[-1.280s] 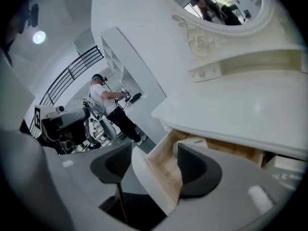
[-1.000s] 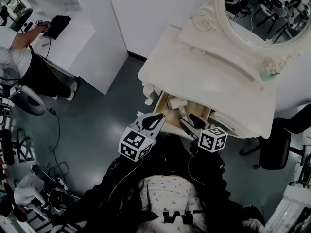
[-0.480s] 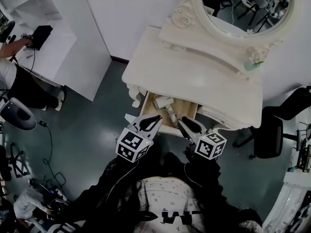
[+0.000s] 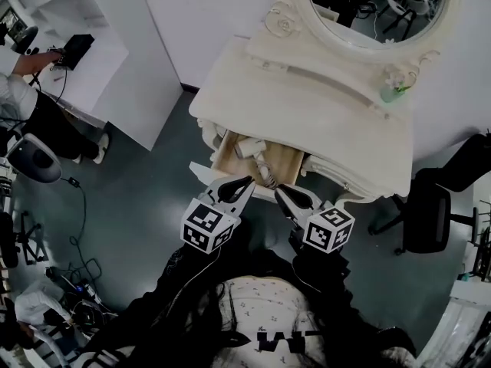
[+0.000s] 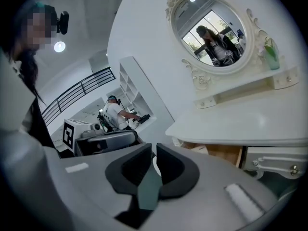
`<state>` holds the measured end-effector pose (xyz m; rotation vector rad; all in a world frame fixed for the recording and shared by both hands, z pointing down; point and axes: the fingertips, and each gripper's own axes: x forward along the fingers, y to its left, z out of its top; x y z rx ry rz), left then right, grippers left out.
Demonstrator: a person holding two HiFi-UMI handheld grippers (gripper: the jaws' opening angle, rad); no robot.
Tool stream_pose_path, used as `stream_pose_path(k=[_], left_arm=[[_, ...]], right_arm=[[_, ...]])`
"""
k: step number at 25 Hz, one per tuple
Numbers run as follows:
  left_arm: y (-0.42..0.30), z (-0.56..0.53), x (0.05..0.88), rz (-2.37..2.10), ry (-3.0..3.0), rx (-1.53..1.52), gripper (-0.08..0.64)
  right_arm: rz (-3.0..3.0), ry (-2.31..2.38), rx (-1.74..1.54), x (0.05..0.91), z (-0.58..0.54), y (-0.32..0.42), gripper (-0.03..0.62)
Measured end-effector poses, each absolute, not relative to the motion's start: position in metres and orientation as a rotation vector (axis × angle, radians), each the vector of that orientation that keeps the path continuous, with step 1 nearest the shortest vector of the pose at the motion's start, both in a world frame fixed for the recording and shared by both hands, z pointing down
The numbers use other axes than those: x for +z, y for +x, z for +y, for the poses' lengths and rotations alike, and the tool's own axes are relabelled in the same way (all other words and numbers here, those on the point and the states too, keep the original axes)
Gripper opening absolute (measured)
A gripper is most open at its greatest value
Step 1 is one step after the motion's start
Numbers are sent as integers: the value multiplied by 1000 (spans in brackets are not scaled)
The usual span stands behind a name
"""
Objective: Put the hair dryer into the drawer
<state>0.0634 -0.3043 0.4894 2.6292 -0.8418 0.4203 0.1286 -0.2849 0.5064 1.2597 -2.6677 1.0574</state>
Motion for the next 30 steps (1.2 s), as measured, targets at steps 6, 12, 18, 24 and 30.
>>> stream_pose_path(k=[6, 12, 18, 24, 30], left_arm=[[89, -254, 474, -901, 2643, 362, 26], [98, -197, 476, -995, 2595, 359, 26], [99, -147, 478, -1037, 2560, 387, 26], [99, -118, 478, -1033, 2569, 422, 26], [87, -101, 480, -1041, 2557, 427, 26]], right_arm=[[-2720, 1153, 1057, 501, -233, 140, 43], [-2743, 1079, 1086, 503, -174, 156, 41], [-2755, 1038, 1138, 510, -127, 158, 41], [-2779, 986, 1158, 514, -101, 147, 41], [-2778, 968, 1152, 515, -89, 133, 41]])
